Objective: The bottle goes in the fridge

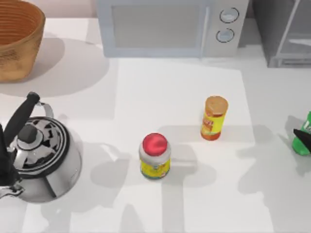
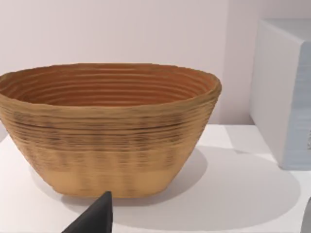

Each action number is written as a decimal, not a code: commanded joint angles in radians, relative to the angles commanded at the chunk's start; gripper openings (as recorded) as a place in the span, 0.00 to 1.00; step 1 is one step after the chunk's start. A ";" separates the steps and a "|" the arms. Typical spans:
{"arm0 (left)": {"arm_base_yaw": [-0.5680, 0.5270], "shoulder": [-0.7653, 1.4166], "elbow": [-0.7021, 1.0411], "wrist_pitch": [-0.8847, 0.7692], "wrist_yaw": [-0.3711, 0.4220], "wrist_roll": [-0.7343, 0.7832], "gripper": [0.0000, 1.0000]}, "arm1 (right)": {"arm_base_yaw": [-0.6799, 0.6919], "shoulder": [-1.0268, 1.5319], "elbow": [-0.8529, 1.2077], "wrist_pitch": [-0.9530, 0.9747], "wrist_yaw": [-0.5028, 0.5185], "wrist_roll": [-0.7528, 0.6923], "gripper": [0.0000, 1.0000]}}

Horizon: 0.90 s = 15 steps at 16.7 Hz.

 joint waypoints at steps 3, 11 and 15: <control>0.000 0.000 0.000 0.000 0.000 0.000 1.00 | 0.000 0.000 0.000 0.000 0.000 0.000 0.25; 0.000 0.000 0.000 0.000 0.000 0.000 1.00 | 0.000 0.000 0.000 0.000 0.000 0.000 0.01; 0.000 0.000 0.000 0.000 0.000 0.000 1.00 | -0.002 0.000 0.000 0.000 0.000 0.001 0.01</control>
